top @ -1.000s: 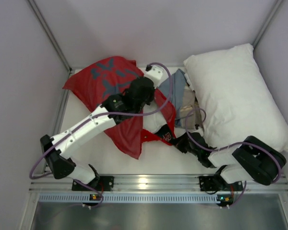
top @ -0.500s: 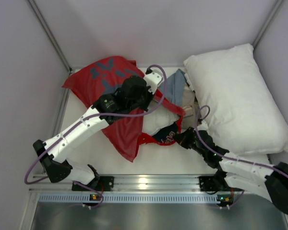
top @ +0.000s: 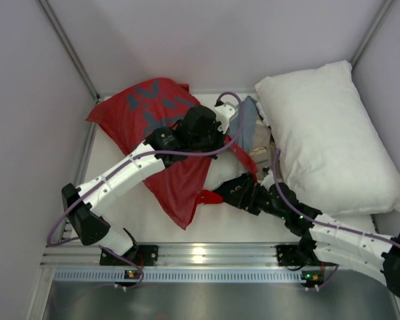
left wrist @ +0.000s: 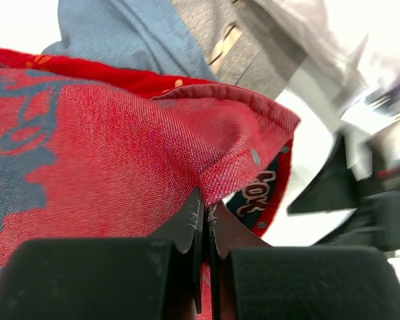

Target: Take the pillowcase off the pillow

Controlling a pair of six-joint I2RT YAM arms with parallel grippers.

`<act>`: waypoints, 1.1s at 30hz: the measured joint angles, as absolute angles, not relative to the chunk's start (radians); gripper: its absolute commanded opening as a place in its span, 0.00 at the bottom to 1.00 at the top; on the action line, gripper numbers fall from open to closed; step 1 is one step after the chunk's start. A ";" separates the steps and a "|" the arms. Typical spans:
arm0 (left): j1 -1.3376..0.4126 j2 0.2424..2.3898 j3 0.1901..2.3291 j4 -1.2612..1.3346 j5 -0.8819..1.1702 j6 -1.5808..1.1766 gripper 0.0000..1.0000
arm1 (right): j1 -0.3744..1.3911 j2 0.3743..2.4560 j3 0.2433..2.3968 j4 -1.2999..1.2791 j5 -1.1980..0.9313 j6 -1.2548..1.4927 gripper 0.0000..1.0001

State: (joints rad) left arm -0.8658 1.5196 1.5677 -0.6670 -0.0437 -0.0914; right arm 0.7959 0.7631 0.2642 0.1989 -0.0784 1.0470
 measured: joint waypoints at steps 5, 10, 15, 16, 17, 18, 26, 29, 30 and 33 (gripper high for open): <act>-0.867 1.519 1.602 -0.667 0.004 -0.112 0.00 | 0.907 0.897 0.236 0.223 -0.093 1.182 0.89; -0.869 1.518 1.604 -0.667 0.033 -0.118 0.00 | 0.928 0.954 0.300 0.277 -0.052 1.285 0.88; -0.873 1.510 1.604 -0.667 0.037 -0.123 0.00 | 0.940 1.007 0.360 0.308 0.010 1.360 0.87; -0.873 1.508 1.604 -0.667 0.037 -0.125 0.00 | 0.941 1.026 0.374 0.314 0.018 1.372 0.86; -0.873 1.506 1.604 -0.668 0.037 -0.126 0.00 | 0.942 1.051 0.387 0.322 0.026 1.384 0.86; -0.874 1.504 1.604 -0.668 0.037 -0.126 0.00 | 0.943 1.068 0.395 0.328 0.031 1.393 0.86; -0.878 1.494 1.603 -0.669 0.037 -0.129 0.00 | 0.984 1.271 0.473 0.400 0.072 1.480 0.83; -0.879 1.492 1.602 -0.670 0.037 -0.129 0.00 | 1.004 1.324 0.501 0.420 0.088 1.505 0.78; -0.879 1.491 1.602 -0.671 0.036 -0.129 0.00 | 1.010 1.340 0.511 0.429 0.091 1.513 0.70; -0.879 1.485 1.602 -0.676 0.036 -0.129 0.00 | 1.032 1.370 0.533 0.442 0.110 1.526 0.50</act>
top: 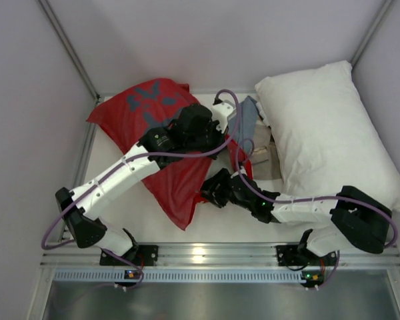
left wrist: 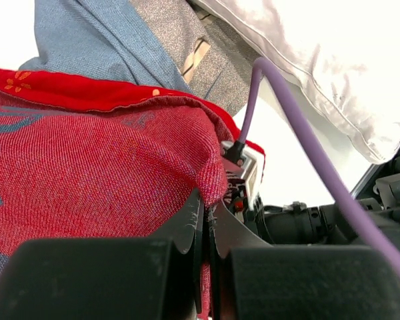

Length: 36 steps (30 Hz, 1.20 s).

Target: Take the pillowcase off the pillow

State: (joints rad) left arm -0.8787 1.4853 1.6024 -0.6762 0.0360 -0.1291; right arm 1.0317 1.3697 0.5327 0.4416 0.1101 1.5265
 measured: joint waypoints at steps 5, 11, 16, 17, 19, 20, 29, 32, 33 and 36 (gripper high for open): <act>-0.881 1.481 1.602 -0.691 0.032 -0.129 0.00 | 1.093 1.378 0.538 0.455 0.165 1.545 0.00; -0.885 1.486 1.626 -0.754 -0.025 -0.130 0.00 | 1.167 1.382 0.488 0.513 0.247 1.554 0.00; -0.868 1.561 1.803 -0.872 -0.076 -0.127 0.00 | 1.266 1.394 0.381 0.587 0.318 1.546 0.00; -0.854 1.581 1.856 -0.867 -0.084 -0.125 0.00 | 1.300 1.409 0.349 0.582 0.322 1.542 0.00; -0.825 1.600 1.939 -0.862 -0.099 -0.124 0.00 | 1.353 1.438 0.301 0.562 0.330 1.534 0.00; -0.813 1.602 1.970 -0.862 -0.103 -0.122 0.00 | 1.375 1.456 0.285 0.550 0.339 1.528 0.00; -0.790 1.586 1.988 -0.876 -0.075 -0.109 0.00 | 1.401 1.308 0.347 0.404 0.411 1.316 0.69; -0.790 1.552 1.912 -0.876 -0.046 -0.109 0.00 | 1.402 1.172 0.427 0.263 0.463 1.244 0.73; -0.790 1.538 1.883 -0.874 -0.033 -0.109 0.00 | 1.403 1.113 0.442 0.221 0.482 1.224 0.77; -0.790 1.503 1.808 -0.873 0.010 -0.110 0.00 | 1.403 0.942 0.451 0.138 0.539 1.177 1.00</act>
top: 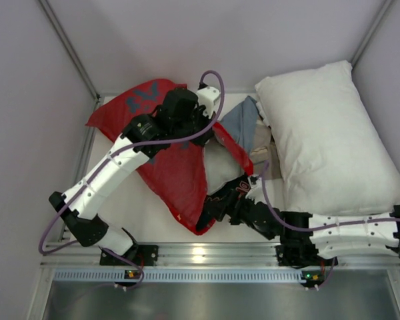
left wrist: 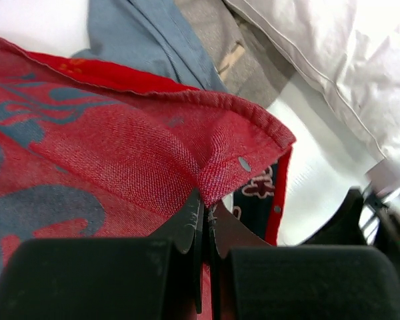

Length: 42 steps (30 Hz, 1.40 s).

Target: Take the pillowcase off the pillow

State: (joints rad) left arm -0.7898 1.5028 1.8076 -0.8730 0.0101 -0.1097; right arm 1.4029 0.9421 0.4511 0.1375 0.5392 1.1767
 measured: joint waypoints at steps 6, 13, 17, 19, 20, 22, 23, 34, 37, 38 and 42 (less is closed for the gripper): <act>-0.790 1.492 1.750 -0.846 0.091 -0.116 0.00 | 1.324 0.791 0.451 0.041 0.594 1.105 0.99; -0.790 1.492 1.748 -0.811 0.139 -0.125 0.00 | 1.173 0.737 0.438 -0.045 0.586 1.073 0.99; -0.790 1.492 1.748 -0.807 0.156 -0.129 0.00 | 1.057 0.774 0.391 -0.003 0.535 1.051 0.99; -0.790 1.492 1.748 -0.805 0.166 -0.130 0.00 | 1.002 0.833 0.369 0.046 0.489 1.039 0.99; -0.790 1.492 1.748 -0.804 0.169 -0.130 0.00 | 0.987 0.861 0.366 0.067 0.474 1.036 0.99; -0.790 1.492 1.748 -0.802 0.171 -0.132 0.00 | 0.960 0.931 0.366 0.121 0.426 1.028 0.99; -0.790 1.492 1.748 -0.801 0.172 -0.133 0.00 | 0.950 0.963 0.367 0.155 0.403 1.026 0.99; -0.790 1.492 1.726 -0.776 0.192 -0.143 0.00 | 0.878 1.172 0.317 0.632 0.271 1.066 0.99; -0.790 1.492 1.710 -0.765 0.199 -0.152 0.00 | 0.849 1.223 0.295 0.698 0.267 1.111 1.00; -0.790 1.492 1.707 -0.763 0.201 -0.155 0.00 | 0.843 1.235 0.295 0.706 0.267 1.125 0.99; -0.790 1.492 1.703 -0.761 0.202 -0.157 0.00 | 0.837 1.239 0.293 0.712 0.265 1.176 0.99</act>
State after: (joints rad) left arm -0.7898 1.4921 1.7031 -0.7612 0.2020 -0.1570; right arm 0.8368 1.2392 0.2932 0.7116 0.2653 1.1759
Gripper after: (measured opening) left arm 0.022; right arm 0.993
